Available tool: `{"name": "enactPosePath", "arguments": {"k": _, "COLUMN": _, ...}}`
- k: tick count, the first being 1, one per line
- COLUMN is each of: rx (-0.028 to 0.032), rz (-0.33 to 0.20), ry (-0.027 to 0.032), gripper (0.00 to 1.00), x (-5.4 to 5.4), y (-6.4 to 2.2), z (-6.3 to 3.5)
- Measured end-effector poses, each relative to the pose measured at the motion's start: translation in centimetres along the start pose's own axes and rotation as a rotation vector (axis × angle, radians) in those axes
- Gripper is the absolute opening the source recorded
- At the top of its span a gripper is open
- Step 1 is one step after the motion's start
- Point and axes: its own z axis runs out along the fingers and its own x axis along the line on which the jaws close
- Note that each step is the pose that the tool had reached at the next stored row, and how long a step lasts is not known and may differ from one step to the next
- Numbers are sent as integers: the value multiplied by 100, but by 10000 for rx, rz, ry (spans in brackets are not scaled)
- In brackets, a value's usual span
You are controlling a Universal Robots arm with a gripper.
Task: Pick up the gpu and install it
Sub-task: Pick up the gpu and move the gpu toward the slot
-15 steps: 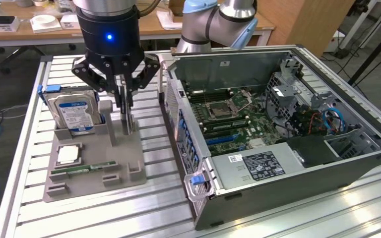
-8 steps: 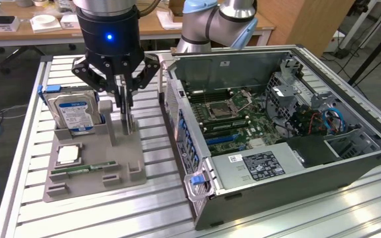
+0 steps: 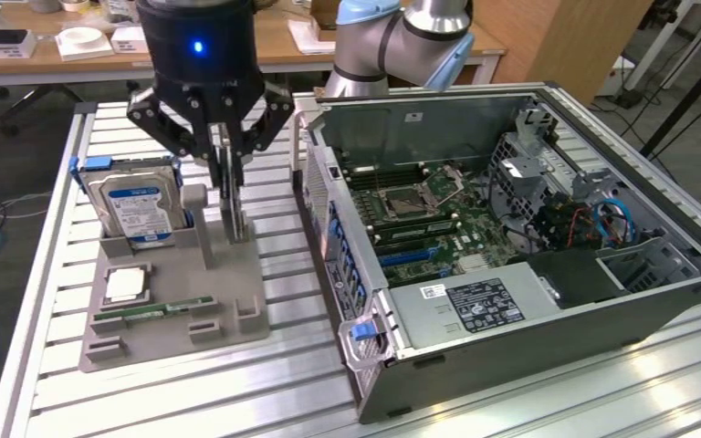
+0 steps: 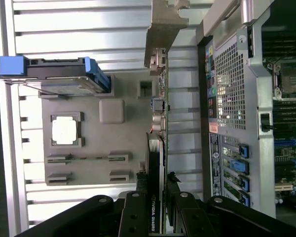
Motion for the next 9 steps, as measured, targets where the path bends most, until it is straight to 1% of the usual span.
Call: {"name": "enactPosePath", "arguments": {"k": 9, "rx": 0, "rz": 0, "ry": 0, "gripper": 26, "x": -9, "y": 20, "z": -380}}
